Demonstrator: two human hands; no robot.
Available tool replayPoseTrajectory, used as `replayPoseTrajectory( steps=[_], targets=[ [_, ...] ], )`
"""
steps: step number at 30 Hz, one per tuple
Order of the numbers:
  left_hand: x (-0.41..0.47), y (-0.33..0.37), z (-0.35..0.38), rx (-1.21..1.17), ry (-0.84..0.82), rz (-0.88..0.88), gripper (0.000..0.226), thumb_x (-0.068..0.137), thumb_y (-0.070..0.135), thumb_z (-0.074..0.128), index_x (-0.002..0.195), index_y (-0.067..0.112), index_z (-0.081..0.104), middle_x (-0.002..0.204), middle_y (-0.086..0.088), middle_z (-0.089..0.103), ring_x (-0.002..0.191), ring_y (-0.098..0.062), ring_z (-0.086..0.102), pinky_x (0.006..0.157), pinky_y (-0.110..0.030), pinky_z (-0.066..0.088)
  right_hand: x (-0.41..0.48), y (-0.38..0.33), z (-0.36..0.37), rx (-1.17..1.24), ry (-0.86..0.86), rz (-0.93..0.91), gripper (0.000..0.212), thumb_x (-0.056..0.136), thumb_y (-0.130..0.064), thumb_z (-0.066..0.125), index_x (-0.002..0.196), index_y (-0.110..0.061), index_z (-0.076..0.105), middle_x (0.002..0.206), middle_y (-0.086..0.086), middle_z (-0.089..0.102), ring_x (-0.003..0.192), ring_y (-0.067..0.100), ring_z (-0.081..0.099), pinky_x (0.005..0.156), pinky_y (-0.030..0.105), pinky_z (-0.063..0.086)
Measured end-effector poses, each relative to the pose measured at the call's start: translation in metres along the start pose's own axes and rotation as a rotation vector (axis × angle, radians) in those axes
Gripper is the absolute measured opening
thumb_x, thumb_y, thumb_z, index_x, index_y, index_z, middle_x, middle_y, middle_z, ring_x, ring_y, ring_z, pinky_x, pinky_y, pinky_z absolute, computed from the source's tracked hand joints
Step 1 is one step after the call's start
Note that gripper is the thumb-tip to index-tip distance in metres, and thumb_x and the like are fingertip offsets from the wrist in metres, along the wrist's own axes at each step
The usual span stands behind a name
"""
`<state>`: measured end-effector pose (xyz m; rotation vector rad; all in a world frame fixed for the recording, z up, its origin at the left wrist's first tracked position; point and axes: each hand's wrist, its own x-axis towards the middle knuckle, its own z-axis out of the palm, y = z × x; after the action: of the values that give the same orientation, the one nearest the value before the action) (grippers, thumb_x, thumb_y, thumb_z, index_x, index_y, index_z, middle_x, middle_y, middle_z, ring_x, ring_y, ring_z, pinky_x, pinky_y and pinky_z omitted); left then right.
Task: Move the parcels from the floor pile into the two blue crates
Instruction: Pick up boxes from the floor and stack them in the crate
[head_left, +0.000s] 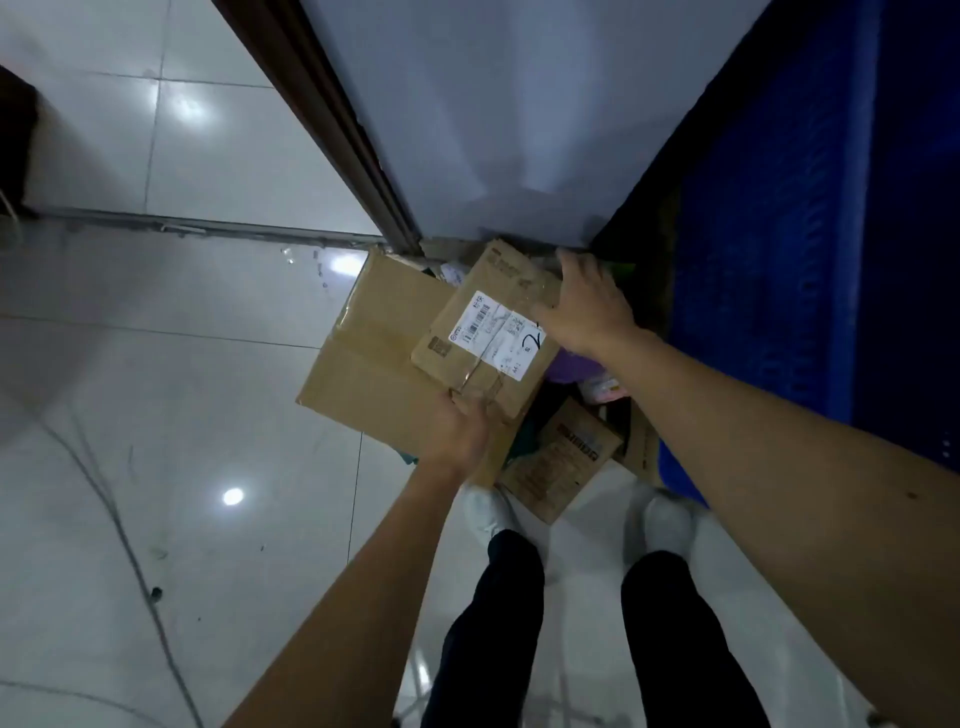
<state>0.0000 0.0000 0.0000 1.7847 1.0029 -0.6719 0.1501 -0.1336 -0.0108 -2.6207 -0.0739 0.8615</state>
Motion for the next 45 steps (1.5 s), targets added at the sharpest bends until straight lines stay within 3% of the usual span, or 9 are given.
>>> replayPoseTrajectory(
  steps=[11, 18, 21, 25, 29, 35, 39, 42, 45],
  targets=[
    [0.022, -0.012, 0.002, -0.367, -0.071, -0.228, 0.045, 0.101, 0.031, 0.053, 0.145, 0.027, 0.046, 0.143, 0.002, 0.052, 0.130, -0.021, 0.048, 0.114, -0.048, 0.037, 0.017, 0.002, 0.006, 0.148, -0.090, 0.116, 0.058, 0.088, -0.049, 0.054, 0.139, -0.024, 0.050, 0.132, 0.006, 0.058, 0.116, 0.030, 0.057, 0.099, 0.049, 0.047],
    [-0.015, 0.020, 0.007, -0.386, -0.072, -0.205, 0.057, 0.097, 0.041, 0.057, 0.150, 0.028, 0.038, 0.146, 0.001, 0.049, 0.133, -0.023, 0.046, 0.114, -0.049, 0.038, -0.012, 0.017, -0.028, 0.180, -0.076, 0.073, 0.061, 0.089, -0.047, 0.055, 0.143, -0.022, 0.044, 0.132, 0.005, 0.055, 0.115, 0.028, 0.056, 0.094, 0.047, 0.050],
    [-0.044, 0.037, 0.012, -0.397, -0.006, -0.212, 0.051, 0.097, 0.035, 0.057, 0.146, 0.028, 0.043, 0.141, 0.002, 0.052, 0.126, -0.022, 0.050, 0.108, -0.045, 0.042, -0.038, 0.024, -0.050, 0.213, -0.081, 0.042, 0.059, 0.085, -0.052, 0.054, 0.135, -0.021, 0.050, 0.125, 0.003, 0.057, 0.111, 0.026, 0.057, 0.090, 0.047, 0.051],
    [-0.099, 0.070, 0.017, -0.434, 0.071, -0.192, 0.042, 0.100, 0.025, 0.053, 0.141, 0.024, 0.045, 0.130, 0.004, 0.055, 0.115, -0.019, 0.053, 0.085, -0.033, 0.044, -0.082, 0.031, -0.092, 0.204, -0.080, 0.010, 0.056, 0.085, -0.053, 0.052, 0.131, -0.021, 0.055, 0.123, 0.000, 0.057, 0.108, 0.023, 0.057, 0.089, 0.045, 0.051],
    [-0.162, 0.100, 0.019, -0.477, 0.152, -0.167, 0.047, 0.091, 0.033, 0.063, 0.136, 0.023, 0.054, 0.131, 0.001, 0.062, 0.115, -0.022, 0.061, 0.096, -0.036, 0.052, -0.134, 0.039, -0.138, 0.215, -0.117, -0.014, 0.047, 0.085, -0.053, 0.049, 0.109, -0.015, 0.062, 0.107, 0.004, 0.064, 0.092, 0.023, 0.064, 0.082, 0.042, 0.055],
    [-0.254, 0.136, 0.027, -0.534, 0.243, -0.105, 0.039, 0.089, 0.037, 0.062, 0.127, 0.029, 0.061, 0.119, 0.002, 0.068, 0.106, -0.022, 0.066, 0.077, -0.035, 0.054, -0.210, 0.051, -0.206, 0.237, -0.056, -0.109, 0.052, 0.086, -0.056, 0.050, 0.106, -0.011, 0.067, 0.113, 0.010, 0.060, 0.100, 0.028, 0.061, 0.087, 0.042, 0.054],
    [-0.302, 0.151, 0.042, -0.546, 0.330, -0.041, 0.024, 0.083, 0.034, 0.062, 0.105, 0.027, 0.065, 0.104, 0.002, 0.071, 0.094, -0.020, 0.067, 0.079, -0.039, 0.059, -0.253, 0.072, -0.247, 0.263, -0.082, -0.106, 0.039, 0.087, -0.046, 0.049, 0.096, -0.012, 0.064, 0.116, 0.013, 0.055, 0.102, 0.030, 0.059, 0.084, 0.036, 0.051],
    [-0.332, 0.160, 0.057, -0.477, 0.329, -0.022, 0.047, 0.079, 0.046, 0.059, 0.118, 0.019, 0.061, 0.110, -0.002, 0.067, 0.097, -0.023, 0.063, 0.080, -0.039, 0.056, -0.281, 0.094, -0.273, 0.325, -0.089, -0.066, 0.029, 0.072, -0.052, 0.045, 0.068, -0.024, 0.039, 0.105, 0.009, 0.052, 0.090, 0.025, 0.055, 0.059, 0.030, 0.037],
    [-0.355, 0.169, 0.070, -0.399, 0.326, 0.031, 0.052, 0.087, 0.047, 0.057, 0.126, 0.013, 0.056, 0.116, -0.005, 0.063, 0.102, -0.027, 0.060, 0.092, -0.046, 0.054, -0.308, 0.112, -0.297, 0.358, -0.069, -0.050, 0.029, 0.067, -0.051, 0.043, 0.065, -0.026, 0.028, 0.099, 0.006, 0.043, 0.083, 0.024, 0.049, 0.052, 0.029, 0.029]
  ],
)
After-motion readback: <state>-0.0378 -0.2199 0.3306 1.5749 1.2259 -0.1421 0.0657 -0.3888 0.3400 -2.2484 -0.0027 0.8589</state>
